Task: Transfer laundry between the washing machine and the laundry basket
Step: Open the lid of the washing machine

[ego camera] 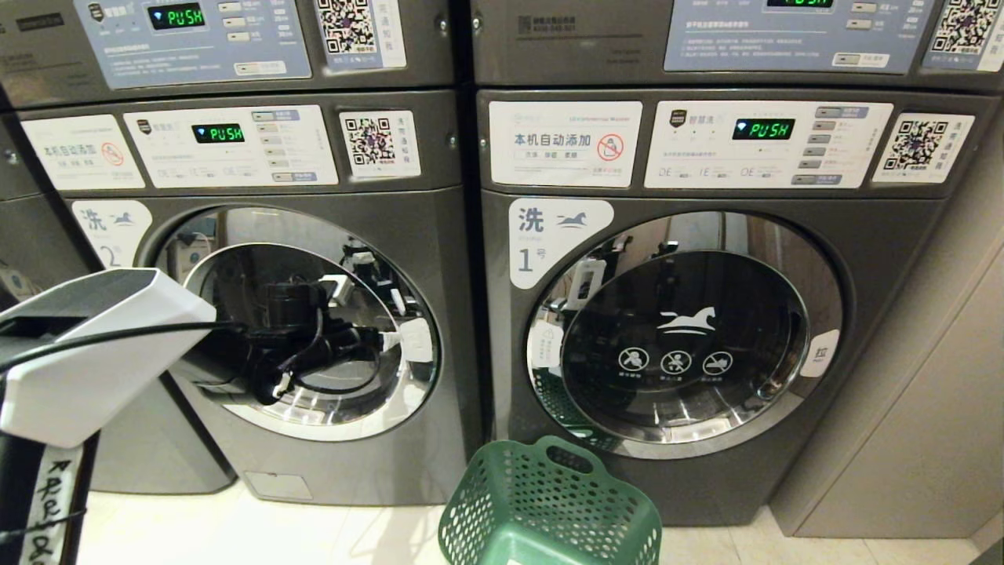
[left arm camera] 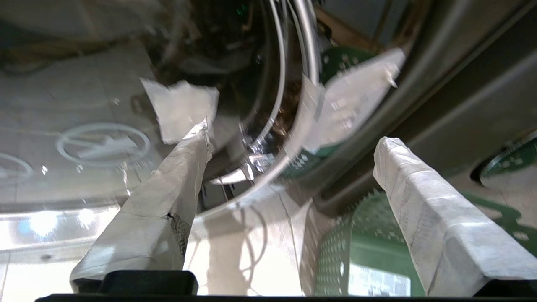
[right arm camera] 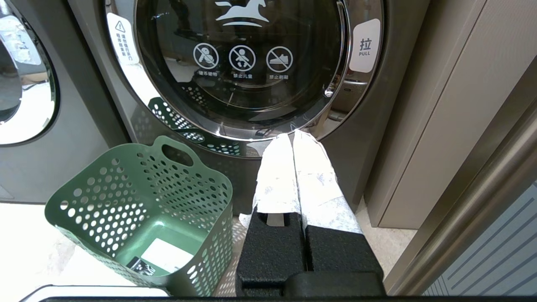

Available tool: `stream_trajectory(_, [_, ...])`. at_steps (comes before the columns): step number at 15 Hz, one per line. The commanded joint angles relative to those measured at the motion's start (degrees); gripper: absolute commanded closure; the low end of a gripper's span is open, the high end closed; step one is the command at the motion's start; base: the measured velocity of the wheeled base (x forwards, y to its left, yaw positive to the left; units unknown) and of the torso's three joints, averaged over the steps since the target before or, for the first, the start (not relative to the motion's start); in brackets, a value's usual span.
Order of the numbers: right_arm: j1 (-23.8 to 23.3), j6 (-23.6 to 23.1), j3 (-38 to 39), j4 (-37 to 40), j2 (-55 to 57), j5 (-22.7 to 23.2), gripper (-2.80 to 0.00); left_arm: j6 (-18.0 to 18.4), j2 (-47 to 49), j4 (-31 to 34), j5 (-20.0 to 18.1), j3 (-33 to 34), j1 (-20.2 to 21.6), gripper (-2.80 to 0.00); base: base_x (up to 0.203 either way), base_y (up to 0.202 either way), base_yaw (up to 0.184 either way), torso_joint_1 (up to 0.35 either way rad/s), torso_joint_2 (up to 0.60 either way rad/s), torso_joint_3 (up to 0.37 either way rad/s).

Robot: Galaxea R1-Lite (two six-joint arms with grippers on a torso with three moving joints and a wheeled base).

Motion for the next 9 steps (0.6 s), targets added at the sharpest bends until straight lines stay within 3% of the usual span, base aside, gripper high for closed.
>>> stream_trajectory(1, [0.0, 0.0, 0.0, 0.0, 0.0, 0.0, 0.00, 0.0, 2.5, -0.4, -0.5, -2.0, -0.1, -2.80, 0.000, 0.000, 0.000, 0.000, 0.00, 0.000])
stream_trajectory(6, [0.0, 0.0, 0.0, 0.0, 0.0, 0.0, 0.00, 0.0, 5.0, -0.5, -6.7, -5.9, -0.1, -2.80, 0.000, 0.000, 0.000, 0.000, 0.00, 0.000])
stream_trajectory(9, [0.0, 0.0, 0.0, 0.0, 0.0, 0.0, 0.00, 0.0, 7.1, -0.5, -7.1, -8.6, -0.2, -2.80, 0.000, 0.000, 0.000, 0.000, 0.00, 0.000])
